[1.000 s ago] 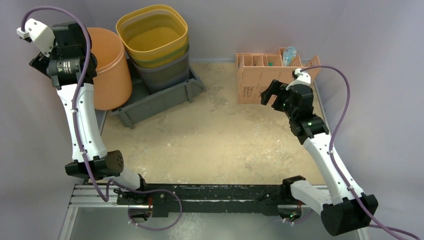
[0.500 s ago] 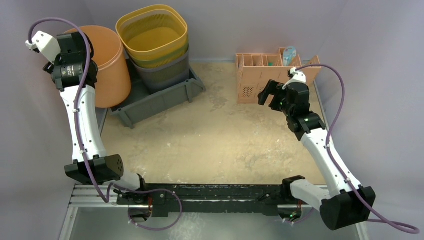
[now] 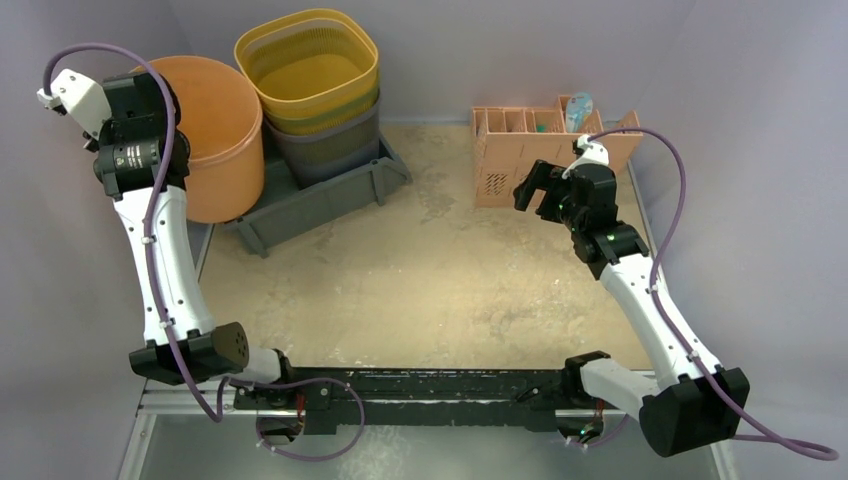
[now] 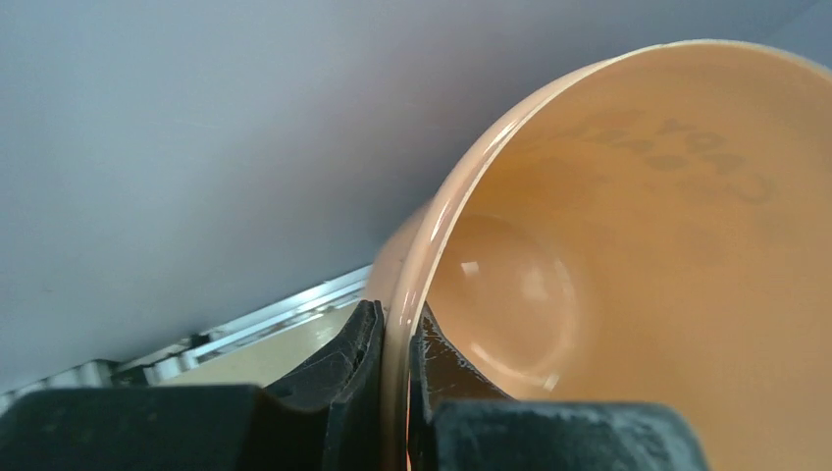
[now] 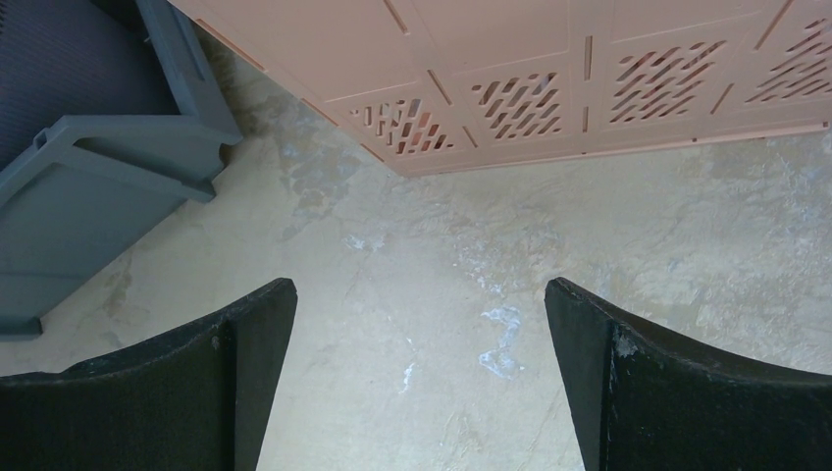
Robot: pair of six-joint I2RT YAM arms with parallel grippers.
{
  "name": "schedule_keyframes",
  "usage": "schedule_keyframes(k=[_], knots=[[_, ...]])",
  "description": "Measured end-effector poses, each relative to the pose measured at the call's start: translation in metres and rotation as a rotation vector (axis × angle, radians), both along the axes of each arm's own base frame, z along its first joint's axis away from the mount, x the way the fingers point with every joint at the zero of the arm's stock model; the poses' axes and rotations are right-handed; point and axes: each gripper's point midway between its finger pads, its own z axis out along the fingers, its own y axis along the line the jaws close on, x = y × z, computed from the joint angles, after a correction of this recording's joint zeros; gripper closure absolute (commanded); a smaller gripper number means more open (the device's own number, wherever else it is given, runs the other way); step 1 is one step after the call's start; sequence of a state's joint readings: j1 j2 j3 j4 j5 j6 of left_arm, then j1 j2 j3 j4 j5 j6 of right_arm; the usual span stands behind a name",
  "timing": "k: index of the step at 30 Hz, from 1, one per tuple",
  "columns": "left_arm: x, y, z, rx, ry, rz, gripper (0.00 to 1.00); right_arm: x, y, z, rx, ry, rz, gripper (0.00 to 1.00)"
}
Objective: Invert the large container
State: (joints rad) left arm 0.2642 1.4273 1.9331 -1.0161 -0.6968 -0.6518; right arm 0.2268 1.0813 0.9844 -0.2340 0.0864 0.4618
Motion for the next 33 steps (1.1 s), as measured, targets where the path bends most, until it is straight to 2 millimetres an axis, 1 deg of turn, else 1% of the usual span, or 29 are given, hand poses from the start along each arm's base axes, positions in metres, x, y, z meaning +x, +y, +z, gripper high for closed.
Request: schedule_keyframes(k=[2,4,8,11,14,15,18,21,23,26,29,31,33], knots=[[-0.009,0.0,0.0,0.011,0.035,0.001,1.0,0.0,0.0,0.0,0.001,0.0,0.0,0.01],[-0.012,0.0,0.004,0.016,0.035,0.002,1.0,0.001,0.0,-0.001,0.001,0.003,0.0,0.01],[-0.018,-0.001,0.023,0.039,0.0,-0.008,1.0,0.001,0.001,-0.004,0.0,0.012,0.0,0.01],[-0.022,-0.007,0.037,0.054,-0.03,-0.046,1.0,0.002,0.001,-0.004,0.004,0.012,0.0,0.01],[-0.03,-0.019,0.053,0.071,-0.06,-0.123,1.0,0.0,0.002,-0.003,0.007,0.02,0.005,0.01],[-0.033,-0.024,0.057,0.083,-0.067,-0.143,1.0,0.001,0.003,0.0,0.01,0.021,0.007,0.01],[-0.05,-0.045,0.076,0.138,-0.091,-0.224,1.0,0.004,0.006,0.02,0.021,-0.004,0.02,0.0],[-0.07,-0.066,0.094,0.185,-0.129,-0.315,1.0,0.007,0.007,0.049,0.035,-0.066,0.02,0.0],[-0.083,-0.08,0.106,0.215,-0.163,-0.385,1.0,0.004,0.006,0.068,0.042,-0.104,0.019,0.0],[-0.094,-0.098,0.123,0.245,-0.218,-0.491,1.0,-0.005,0.003,0.093,0.051,-0.154,0.017,0.0],[-0.096,-0.124,0.137,0.277,-0.267,-0.651,1.0,-0.018,-0.001,0.121,0.056,-0.208,0.014,0.0],[-0.092,-0.148,0.139,0.281,-0.285,-0.796,1.0,-0.028,-0.007,0.145,0.047,-0.256,0.002,0.0],[-0.084,-0.174,0.138,0.268,-0.307,-0.941,1.0,-0.04,-0.017,0.174,0.028,-0.309,-0.026,0.0]])
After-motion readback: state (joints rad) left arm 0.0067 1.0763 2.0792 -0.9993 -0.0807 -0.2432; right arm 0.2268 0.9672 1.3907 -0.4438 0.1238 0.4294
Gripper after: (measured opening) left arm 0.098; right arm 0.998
